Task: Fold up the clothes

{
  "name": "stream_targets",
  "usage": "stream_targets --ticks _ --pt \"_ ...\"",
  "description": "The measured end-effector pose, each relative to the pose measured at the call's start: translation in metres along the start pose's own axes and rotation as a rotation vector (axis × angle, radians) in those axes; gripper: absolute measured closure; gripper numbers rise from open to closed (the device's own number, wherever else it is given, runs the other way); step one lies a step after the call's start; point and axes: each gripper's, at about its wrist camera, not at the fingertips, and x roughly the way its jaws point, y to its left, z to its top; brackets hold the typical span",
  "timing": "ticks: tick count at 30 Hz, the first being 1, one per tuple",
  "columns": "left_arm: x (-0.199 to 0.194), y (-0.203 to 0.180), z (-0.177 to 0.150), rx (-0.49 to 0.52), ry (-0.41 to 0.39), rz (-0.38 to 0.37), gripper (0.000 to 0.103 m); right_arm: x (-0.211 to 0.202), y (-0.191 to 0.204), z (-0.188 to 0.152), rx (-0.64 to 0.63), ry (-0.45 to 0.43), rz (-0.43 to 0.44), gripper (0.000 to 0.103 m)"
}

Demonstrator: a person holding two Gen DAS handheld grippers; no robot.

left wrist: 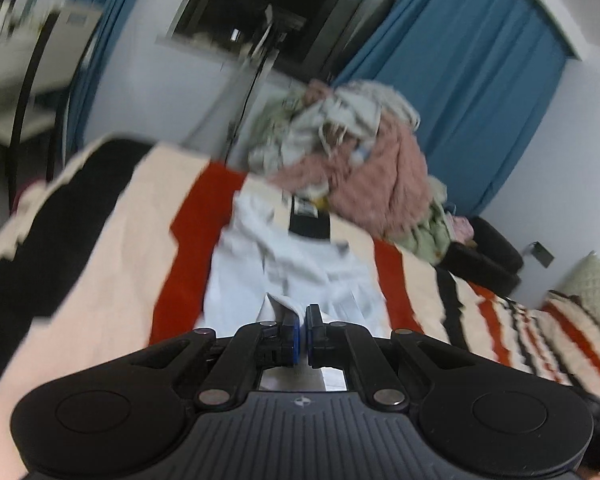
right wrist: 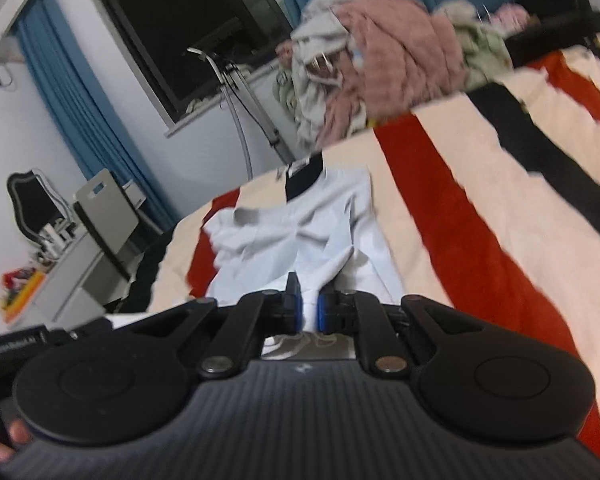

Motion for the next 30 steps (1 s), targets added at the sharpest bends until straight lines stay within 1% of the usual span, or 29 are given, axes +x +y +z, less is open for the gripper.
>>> stream_targets --ticks 3,6,7,11,13,16,19,21,23,24,25,26,27,29,30 --pt "0.033 0.002 -0.008 0.049 -0.022 0.028 0.099 0.028 -0.007 -0.003 -0.058 -0.013 -0.004 0.092" --pt "0.065 0.014 -0.019 0.078 -0.002 0.056 0.099 0.057 -0.013 -0.011 -0.116 -0.013 -0.017 0.092" --pt "0.077 0.020 -0.023 0.077 0.015 0.064 0.098 0.067 -0.013 -0.016 -0.150 -0.010 -0.033 0.091" --pt "0.121 0.045 -0.037 0.043 0.112 0.093 0.097 0.107 -0.015 -0.033 -0.236 0.070 -0.095 0.091" --pt "0.137 0.052 -0.040 0.043 0.146 0.099 0.096 0.116 -0.016 -0.038 -0.253 0.088 -0.111 0.092" --pt "0.151 0.055 -0.045 0.072 0.165 0.107 0.095 0.123 -0.015 -0.040 -0.265 0.100 -0.128 0.091" --pt "0.149 0.050 -0.045 0.118 0.163 0.117 0.094 0.121 -0.011 -0.041 -0.282 0.097 -0.137 0.090" --pt "0.143 0.044 -0.044 0.148 0.164 0.124 0.086 0.118 -0.008 -0.041 -0.286 0.090 -0.145 0.089" --pt "0.129 0.034 -0.040 0.179 0.163 0.140 0.062 0.110 -0.003 -0.040 -0.292 0.069 -0.147 0.076" --pt "0.120 0.029 -0.038 0.195 0.149 0.151 0.058 0.105 0.000 -0.039 -0.301 0.062 -0.141 0.056" --pt "0.110 0.024 -0.036 0.209 0.130 0.157 0.051 0.097 0.004 -0.039 -0.311 0.047 -0.135 0.036" --pt "0.099 0.019 -0.034 0.223 0.105 0.157 0.043 0.089 0.008 -0.039 -0.320 0.028 -0.130 0.029" --pt "0.087 0.015 -0.031 0.231 0.082 0.156 0.039 0.079 0.011 -0.039 -0.327 0.002 -0.127 0.022" --pt "0.064 0.009 -0.026 0.233 0.040 0.151 0.020 0.058 0.020 -0.037 -0.345 -0.037 -0.124 0.020" --pt "0.051 0.005 -0.024 0.238 0.020 0.146 0.019 0.046 0.023 -0.035 -0.350 -0.051 -0.126 0.020"
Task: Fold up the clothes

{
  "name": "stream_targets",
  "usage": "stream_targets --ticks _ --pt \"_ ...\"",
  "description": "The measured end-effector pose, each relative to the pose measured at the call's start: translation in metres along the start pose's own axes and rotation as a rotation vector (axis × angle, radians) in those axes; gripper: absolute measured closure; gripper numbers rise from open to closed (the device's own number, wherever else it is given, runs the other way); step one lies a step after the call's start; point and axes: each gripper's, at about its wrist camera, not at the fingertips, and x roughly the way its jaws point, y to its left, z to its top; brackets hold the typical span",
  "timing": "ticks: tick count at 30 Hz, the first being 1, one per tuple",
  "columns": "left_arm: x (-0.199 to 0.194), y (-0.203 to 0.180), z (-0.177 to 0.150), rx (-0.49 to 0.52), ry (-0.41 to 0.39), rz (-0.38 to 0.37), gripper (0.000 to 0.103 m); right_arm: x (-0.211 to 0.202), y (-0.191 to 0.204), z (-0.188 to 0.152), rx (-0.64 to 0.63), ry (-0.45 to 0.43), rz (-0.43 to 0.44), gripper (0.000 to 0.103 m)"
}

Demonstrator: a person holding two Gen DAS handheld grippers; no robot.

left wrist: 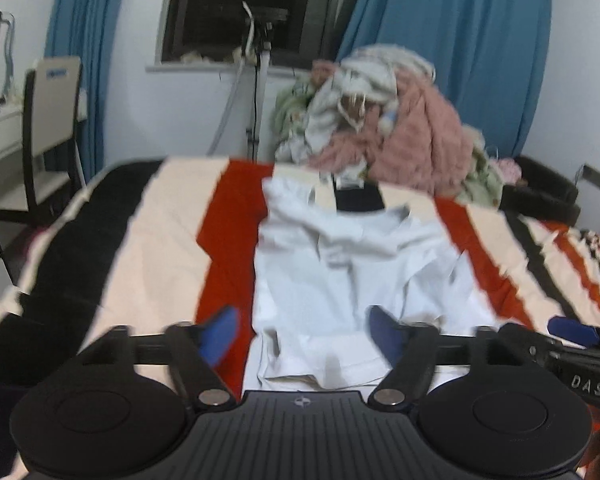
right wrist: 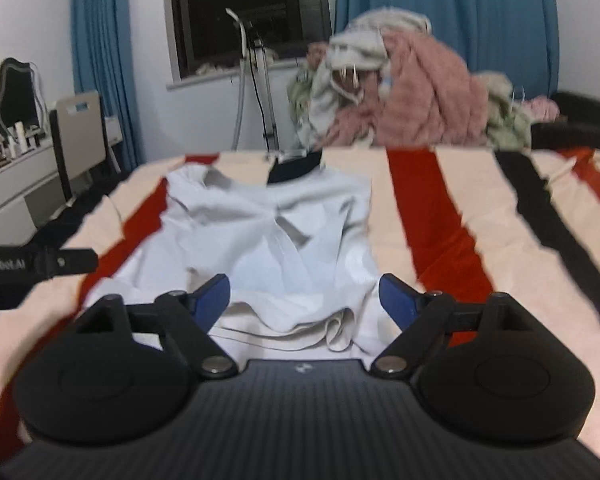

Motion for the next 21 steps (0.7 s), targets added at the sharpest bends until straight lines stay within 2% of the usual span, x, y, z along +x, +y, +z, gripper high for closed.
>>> stream_targets --ticks 3,5,11,15,21 --pt "-0.037 -0.007 0.001 0.037 -0.056 -0.014 0.012 -0.033 -0.001 0.006 0.013 -0.031 -0.009 0.020" --pt "-0.060 -0.013 -0.005 0.069 -0.091 -0.011 0.003 -0.056 -0.003 0.007 0.028 -0.050 -0.006 0.020" --pt "-0.112 -0.019 -0.030 0.057 -0.100 -0.035 0.002 -0.110 -0.011 -0.002 0.089 -0.090 -0.005 0.020" --pt "-0.130 -0.022 -0.045 0.072 -0.108 -0.034 0.002 -0.126 -0.011 -0.012 0.124 -0.095 -0.010 0.020" --pt "-0.130 -0.025 -0.050 0.073 -0.110 -0.030 0.001 -0.128 0.000 -0.014 0.055 -0.119 -0.027 0.020"
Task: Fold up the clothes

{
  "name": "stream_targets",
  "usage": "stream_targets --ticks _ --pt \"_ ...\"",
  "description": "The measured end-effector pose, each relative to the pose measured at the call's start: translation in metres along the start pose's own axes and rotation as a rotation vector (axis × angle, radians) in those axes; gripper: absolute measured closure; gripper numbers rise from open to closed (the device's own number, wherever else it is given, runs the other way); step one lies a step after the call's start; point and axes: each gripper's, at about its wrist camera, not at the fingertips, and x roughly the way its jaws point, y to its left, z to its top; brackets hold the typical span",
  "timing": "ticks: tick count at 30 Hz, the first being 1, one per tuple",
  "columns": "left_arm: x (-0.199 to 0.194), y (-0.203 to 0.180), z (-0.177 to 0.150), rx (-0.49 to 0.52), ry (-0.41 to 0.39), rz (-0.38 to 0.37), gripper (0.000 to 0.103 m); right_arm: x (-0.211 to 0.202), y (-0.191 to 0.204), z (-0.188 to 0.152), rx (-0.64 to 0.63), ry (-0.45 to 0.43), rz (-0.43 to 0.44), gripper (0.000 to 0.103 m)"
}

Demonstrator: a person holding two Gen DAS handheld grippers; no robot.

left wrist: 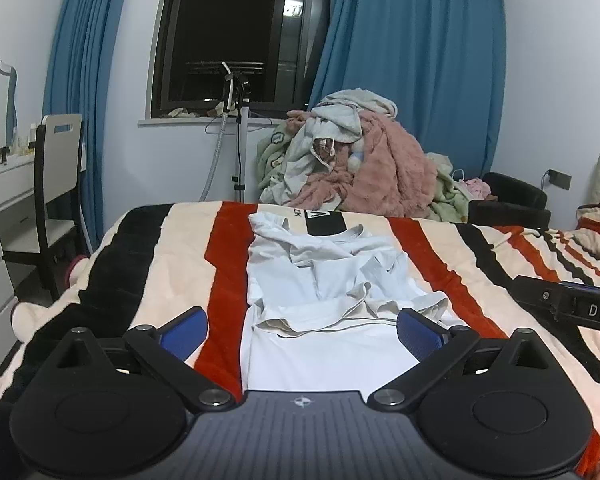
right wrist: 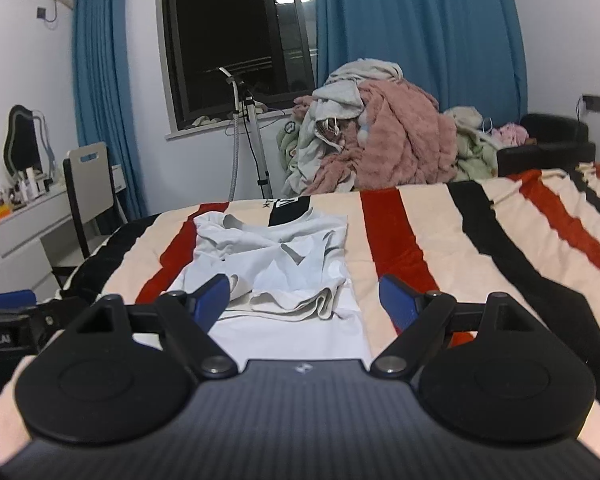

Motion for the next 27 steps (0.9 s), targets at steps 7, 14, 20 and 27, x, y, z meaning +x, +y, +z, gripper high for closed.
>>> stream_targets --ticks 7,14,20,27 --pt "0.017 0.009 -0.007 -0.082 0.078 -0.019 0.001 0.010 -0.005 -0.003 0.032 0.047 -0.015 0.020" --pt "0.029 0.016 -0.014 -0.210 0.178 -0.117 0.001 0.017 -0.009 -0.008 0.057 0.088 -0.038 0.020" --pt "0.048 0.028 -0.031 -0.394 0.328 -0.207 0.001 0.028 -0.031 -0.016 0.246 0.201 0.005 0.020" --pt "0.084 0.059 -0.072 -0.726 0.508 -0.277 0.005 0.051 -0.070 -0.065 0.794 0.447 0.168 0.020"
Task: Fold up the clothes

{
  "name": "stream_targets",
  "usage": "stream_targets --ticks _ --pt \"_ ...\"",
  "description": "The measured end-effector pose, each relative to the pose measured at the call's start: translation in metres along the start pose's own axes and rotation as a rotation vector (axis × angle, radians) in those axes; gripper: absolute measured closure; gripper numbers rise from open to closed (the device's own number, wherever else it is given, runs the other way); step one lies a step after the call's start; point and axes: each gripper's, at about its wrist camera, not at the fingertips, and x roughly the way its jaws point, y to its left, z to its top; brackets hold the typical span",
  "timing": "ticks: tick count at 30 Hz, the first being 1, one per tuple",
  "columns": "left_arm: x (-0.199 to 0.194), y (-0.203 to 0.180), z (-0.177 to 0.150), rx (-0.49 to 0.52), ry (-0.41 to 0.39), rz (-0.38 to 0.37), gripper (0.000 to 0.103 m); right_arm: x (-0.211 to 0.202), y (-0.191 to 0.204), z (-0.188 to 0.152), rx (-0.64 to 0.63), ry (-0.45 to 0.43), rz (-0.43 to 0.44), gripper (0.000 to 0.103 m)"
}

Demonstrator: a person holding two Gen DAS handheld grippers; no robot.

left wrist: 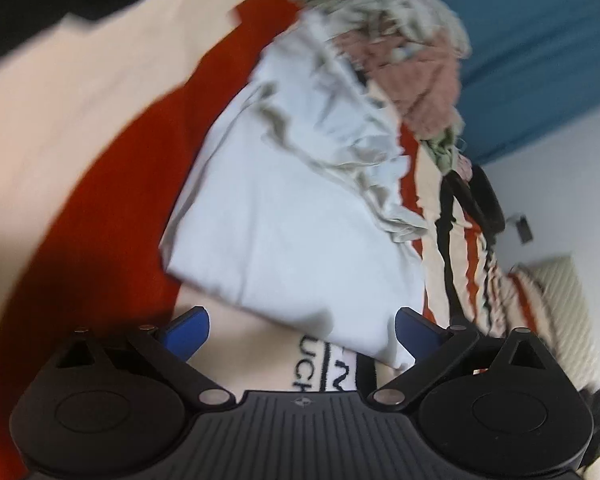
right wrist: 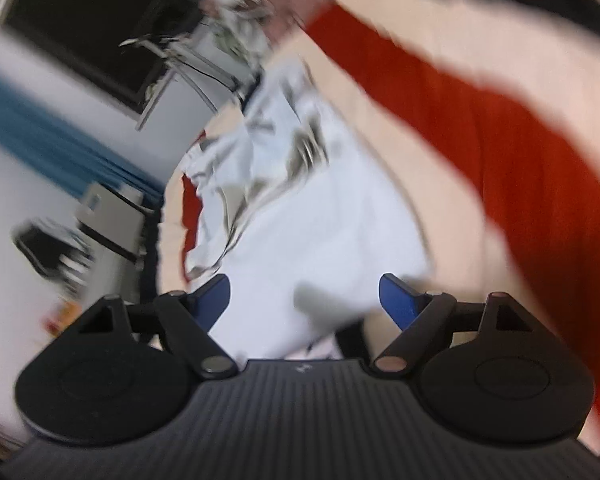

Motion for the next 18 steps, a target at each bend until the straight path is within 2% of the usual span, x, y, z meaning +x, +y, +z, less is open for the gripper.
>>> stream_targets --ticks 3,5,6,7,8,9,10,11,12,13,16,18 --pt "0.006 0.017 0.003 -0.103 -0.050 -0.001 0.014 0.009 -0.017 -0.003 0.128 0.020 0.028 0.019" --pt "0.008 0.022 0.005 -0.134 -0.093 0.002 0.024 0.015 -0.029 -0.006 0.213 0.034 0.047 0.018" --pt "0.010 0.024 0.006 -0.138 -0.111 0.001 0.027 0.017 -0.034 -0.006 0.250 0.033 0.053 0.022" --pt "0.013 0.024 0.008 -0.136 -0.124 0.004 0.037 0.019 -0.038 -0.006 0.277 0.017 0.052 0.030" --pt "0.015 0.025 0.009 -0.138 -0.136 0.014 0.048 0.020 -0.041 -0.005 0.300 -0.001 0.049 0.034" --pt "0.018 0.026 0.010 -0.144 -0.144 0.021 0.052 0.021 -0.043 -0.004 0.310 -0.021 0.040 0.041" --pt "0.019 0.027 0.011 -0.150 -0.151 0.020 0.063 0.022 -0.044 -0.003 0.306 -0.040 0.029 0.053" --pt "0.019 0.029 0.012 -0.156 -0.160 0.016 0.072 0.023 -0.043 -0.003 0.298 -0.055 0.019 0.060" --pt "0.018 0.030 0.013 -0.160 -0.168 0.010 0.076 0.023 -0.040 -0.003 0.281 -0.065 0.010 0.077" --pt "0.017 0.029 0.013 -0.160 -0.176 0.001 0.083 0.023 -0.037 -0.004 0.264 -0.075 0.002 0.083" --pt "0.009 0.025 0.012 -0.146 -0.211 -0.032 0.092 0.021 -0.028 -0.006 0.211 -0.108 -0.015 0.091" --pt "0.000 0.019 0.012 -0.118 -0.245 -0.059 0.094 0.012 -0.020 -0.005 0.165 -0.145 0.015 0.092"
